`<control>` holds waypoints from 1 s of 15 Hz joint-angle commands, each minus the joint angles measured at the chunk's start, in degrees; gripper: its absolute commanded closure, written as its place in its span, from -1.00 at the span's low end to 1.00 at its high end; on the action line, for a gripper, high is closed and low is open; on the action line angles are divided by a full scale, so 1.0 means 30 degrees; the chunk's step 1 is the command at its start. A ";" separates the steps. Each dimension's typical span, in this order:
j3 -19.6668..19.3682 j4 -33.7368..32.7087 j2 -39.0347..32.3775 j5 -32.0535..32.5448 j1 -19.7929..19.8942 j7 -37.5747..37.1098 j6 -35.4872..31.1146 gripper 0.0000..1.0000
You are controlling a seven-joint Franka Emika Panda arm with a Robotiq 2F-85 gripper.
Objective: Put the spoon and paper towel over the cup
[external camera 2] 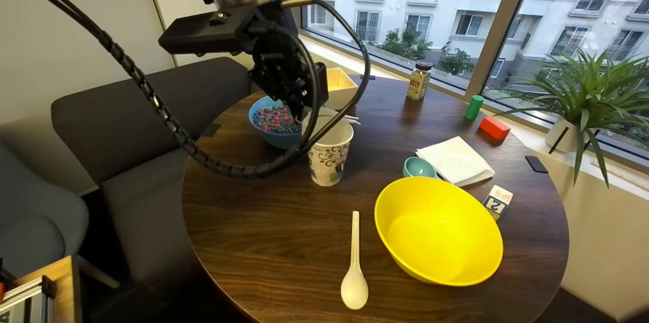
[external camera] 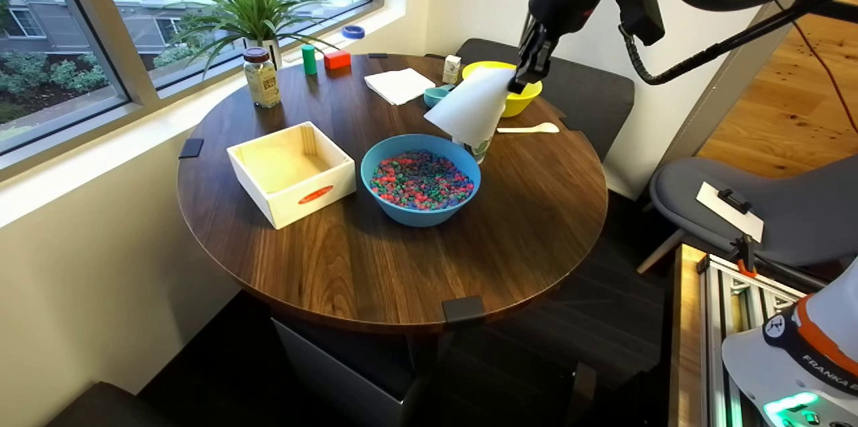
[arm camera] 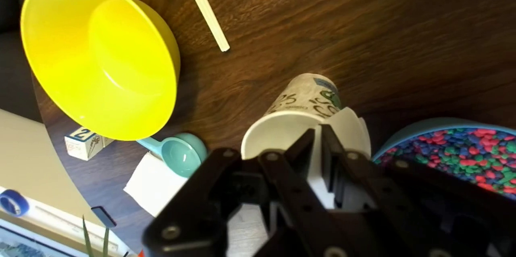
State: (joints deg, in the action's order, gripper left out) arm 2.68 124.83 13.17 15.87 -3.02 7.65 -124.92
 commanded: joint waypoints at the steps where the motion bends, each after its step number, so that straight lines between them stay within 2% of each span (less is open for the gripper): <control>1: -0.0237 0.0662 0.0976 -0.0911 0.0144 -0.0496 -0.0440 0.97; 7: -0.0384 0.1070 0.1916 -0.1062 0.0357 -0.0852 -0.0273 0.97; 15: -0.0572 0.2648 0.2281 -0.0222 0.0960 -0.1038 -0.0945 0.97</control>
State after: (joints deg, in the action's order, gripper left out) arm 1.15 129.81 18.21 14.00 -1.13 5.69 -125.07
